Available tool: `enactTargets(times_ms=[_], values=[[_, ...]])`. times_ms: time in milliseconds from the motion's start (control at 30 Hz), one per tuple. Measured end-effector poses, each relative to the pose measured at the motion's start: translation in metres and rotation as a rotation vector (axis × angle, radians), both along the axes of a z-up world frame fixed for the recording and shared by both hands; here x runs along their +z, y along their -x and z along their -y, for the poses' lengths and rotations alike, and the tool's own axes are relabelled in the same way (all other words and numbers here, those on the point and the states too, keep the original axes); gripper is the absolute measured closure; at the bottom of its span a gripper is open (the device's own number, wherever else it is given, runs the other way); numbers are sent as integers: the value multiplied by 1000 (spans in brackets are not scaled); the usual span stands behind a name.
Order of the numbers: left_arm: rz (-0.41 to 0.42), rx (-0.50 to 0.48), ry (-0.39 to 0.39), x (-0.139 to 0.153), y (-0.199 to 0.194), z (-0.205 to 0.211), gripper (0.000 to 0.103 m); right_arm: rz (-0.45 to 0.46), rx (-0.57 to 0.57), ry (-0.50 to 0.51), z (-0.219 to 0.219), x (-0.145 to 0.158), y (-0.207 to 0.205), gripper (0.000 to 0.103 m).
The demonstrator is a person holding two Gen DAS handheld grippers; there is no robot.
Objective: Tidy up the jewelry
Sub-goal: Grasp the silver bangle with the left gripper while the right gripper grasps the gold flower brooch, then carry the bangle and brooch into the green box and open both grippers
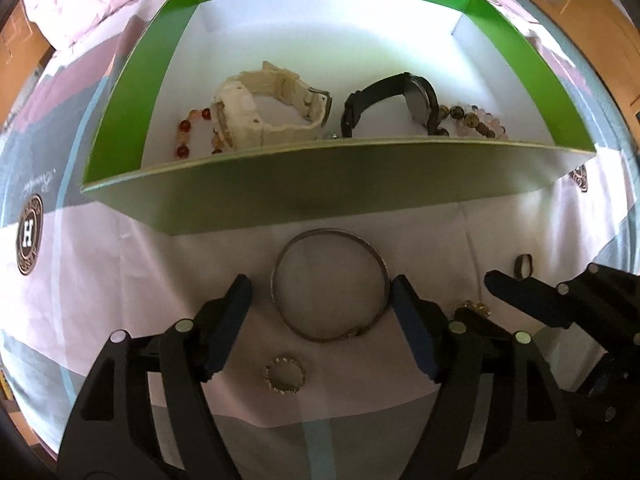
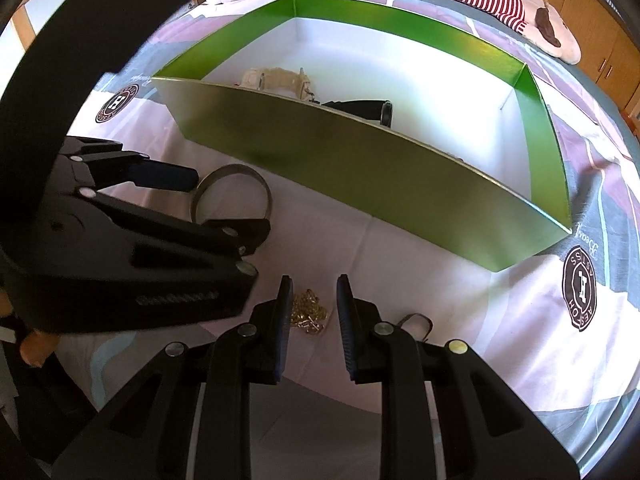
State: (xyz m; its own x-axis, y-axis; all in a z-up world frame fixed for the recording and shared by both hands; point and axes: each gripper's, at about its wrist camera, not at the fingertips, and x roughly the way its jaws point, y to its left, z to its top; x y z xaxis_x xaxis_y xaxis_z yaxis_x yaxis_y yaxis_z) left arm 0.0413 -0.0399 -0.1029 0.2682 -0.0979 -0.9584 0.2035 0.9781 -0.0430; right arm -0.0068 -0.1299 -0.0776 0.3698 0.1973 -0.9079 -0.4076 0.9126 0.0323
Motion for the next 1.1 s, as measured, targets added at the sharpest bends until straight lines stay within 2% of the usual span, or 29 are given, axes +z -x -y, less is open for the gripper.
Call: enactTargets(times_ms=[67, 167, 267, 333, 367, 400, 667, 800, 900, 1100], values=[[16, -1, -18, 0, 0, 1, 41, 1, 8, 4, -1, -1, 1, 76], [16, 14, -6, 2, -2, -4, 41, -4, 18, 3, -3, -3, 1, 61], [16, 23, -9, 3, -1, -9, 41, -17, 23, 15, -5, -9, 2, 58], [19, 22, -16, 5, 1, -11, 41, -26, 28, 34, -7, -13, 3, 61], [20, 22, -19, 6, 3, -13, 41, -24, 36, 37, -9, -14, 3, 74], [21, 23, -20, 7, 5, -15, 41, -16, 45, 40, -12, -13, 4, 80], [105, 15, -9, 41, 17, -23, 41, 23, 90, -8, -15, 4, 9, 81], [170, 2, 36, 66, 26, -30, 41, 30, 88, -75, -3, 17, 6, 81], [223, -6, 104, 85, 30, -37, 41, 51, 65, -120, 6, 27, 4, 80], [326, 4, 148, 107, 32, -42, 41, 111, 7, -208, 30, 45, 9, 80]])
